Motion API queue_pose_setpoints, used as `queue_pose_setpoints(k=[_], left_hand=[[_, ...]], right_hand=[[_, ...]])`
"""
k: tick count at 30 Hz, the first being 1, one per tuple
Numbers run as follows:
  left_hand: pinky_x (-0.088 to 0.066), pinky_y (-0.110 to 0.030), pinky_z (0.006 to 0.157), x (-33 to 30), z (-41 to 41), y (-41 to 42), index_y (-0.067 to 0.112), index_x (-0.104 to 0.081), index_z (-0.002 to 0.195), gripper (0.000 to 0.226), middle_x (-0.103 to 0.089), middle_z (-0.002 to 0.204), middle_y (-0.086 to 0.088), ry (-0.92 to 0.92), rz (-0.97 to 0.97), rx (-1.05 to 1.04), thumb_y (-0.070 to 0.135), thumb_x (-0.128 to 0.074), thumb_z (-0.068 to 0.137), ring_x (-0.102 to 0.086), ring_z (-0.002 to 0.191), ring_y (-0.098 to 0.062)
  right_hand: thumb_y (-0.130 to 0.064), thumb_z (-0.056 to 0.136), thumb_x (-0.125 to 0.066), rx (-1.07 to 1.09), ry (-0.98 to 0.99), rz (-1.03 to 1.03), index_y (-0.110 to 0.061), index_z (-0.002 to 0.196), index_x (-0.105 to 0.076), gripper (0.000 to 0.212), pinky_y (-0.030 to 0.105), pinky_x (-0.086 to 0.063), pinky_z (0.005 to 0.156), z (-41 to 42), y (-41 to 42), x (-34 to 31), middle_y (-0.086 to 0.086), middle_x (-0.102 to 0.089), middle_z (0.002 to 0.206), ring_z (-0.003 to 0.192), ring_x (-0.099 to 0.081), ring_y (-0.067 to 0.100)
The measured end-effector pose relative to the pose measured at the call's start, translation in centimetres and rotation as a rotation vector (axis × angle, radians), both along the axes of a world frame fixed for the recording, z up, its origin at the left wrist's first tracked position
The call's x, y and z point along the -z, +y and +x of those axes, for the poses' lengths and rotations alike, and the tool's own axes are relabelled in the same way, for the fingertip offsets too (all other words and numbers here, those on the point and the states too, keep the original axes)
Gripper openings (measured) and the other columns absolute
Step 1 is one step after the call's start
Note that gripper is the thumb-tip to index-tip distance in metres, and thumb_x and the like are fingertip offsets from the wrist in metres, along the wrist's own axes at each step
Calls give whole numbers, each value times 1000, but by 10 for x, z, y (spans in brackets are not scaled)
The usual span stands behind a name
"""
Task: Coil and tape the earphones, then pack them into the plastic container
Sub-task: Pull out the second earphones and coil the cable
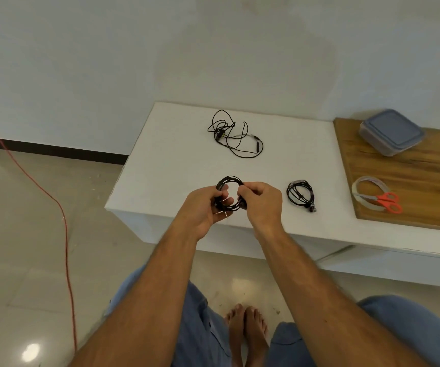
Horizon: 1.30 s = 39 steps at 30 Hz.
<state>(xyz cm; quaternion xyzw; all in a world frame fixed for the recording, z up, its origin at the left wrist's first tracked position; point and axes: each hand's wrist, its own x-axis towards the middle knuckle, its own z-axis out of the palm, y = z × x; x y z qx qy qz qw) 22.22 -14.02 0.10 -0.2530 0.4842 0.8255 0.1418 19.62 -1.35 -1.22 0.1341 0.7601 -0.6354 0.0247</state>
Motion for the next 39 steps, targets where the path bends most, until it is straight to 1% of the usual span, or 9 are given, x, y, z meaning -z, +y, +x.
queue_pose_setpoints(k=[12,15,18,21,24,26,31,36,39], left_hand=[[-61,-33,68,29,-43,-5,9,-63,110,23,-70,90,-7,88,-691,174,15,-64,88,-70,79,-17],[-59,-35,69,37,-52,-3,11,-68,97,15,-71,82,-5,107,-1051,245,16,-59,86,-70,73,-22],[-47,-29,58,41,-56,1,8,-69,82,14,-69,72,-8,99,-1243,284,14,-57,83,-61,65,-25],[-46,-29,57,44,-60,1,7,-70,80,11,-70,74,-9,101,-1262,271,12,-60,81,-61,66,-24],[-45,-25,65,45,-60,0,13,-71,103,22,-73,92,-2,94,-1211,255,19,-70,82,-64,80,-16],[-39,-20,63,47,-60,1,14,-69,110,31,-73,95,-1,104,-1200,249,24,-74,81,-61,78,-11],[-51,-27,73,47,-61,-3,14,-72,106,26,-74,93,-2,129,-1158,187,33,-67,89,-67,77,-20],[-58,-30,69,47,-60,-6,11,-74,95,14,-73,74,-6,98,-1069,164,21,-67,89,-63,54,-14],[-58,-27,64,47,-60,-4,9,-75,90,11,-72,70,-8,93,-1054,148,18,-68,88,-63,53,-15]], right_hand=[[-7,84,-68,-14,-73,56,-20,69,-71,21,47,-60,75,-34,1,20,3,-69,69,65,-64,17],[-6,82,-69,-31,-91,100,-17,70,-72,17,47,-60,75,-41,1,26,0,-69,66,62,-63,16],[-8,80,-68,-59,-91,203,-21,67,-73,18,46,-60,74,-48,3,31,-4,-71,68,67,-68,18],[-11,78,-67,-85,-104,287,-22,62,-71,20,46,-60,72,-55,3,33,-3,-71,67,70,-70,21],[-10,82,-66,-123,-94,382,-16,65,-72,19,43,-60,71,-57,2,31,-1,-70,67,68,-69,22],[-10,85,-64,-143,-78,452,-10,70,-73,18,37,-59,69,-58,2,30,1,-69,67,67,-68,22],[-14,87,-63,-159,-79,530,-12,76,-75,16,21,-44,53,-58,1,29,-3,-68,71,68,-64,16],[-15,84,-60,-176,-111,607,-17,74,-75,18,24,-45,53,-58,-1,27,-2,-71,73,70,-64,19],[-15,84,-59,-194,-120,651,-15,76,-76,18,26,-48,55,-59,0,26,1,-71,73,70,-65,22]])
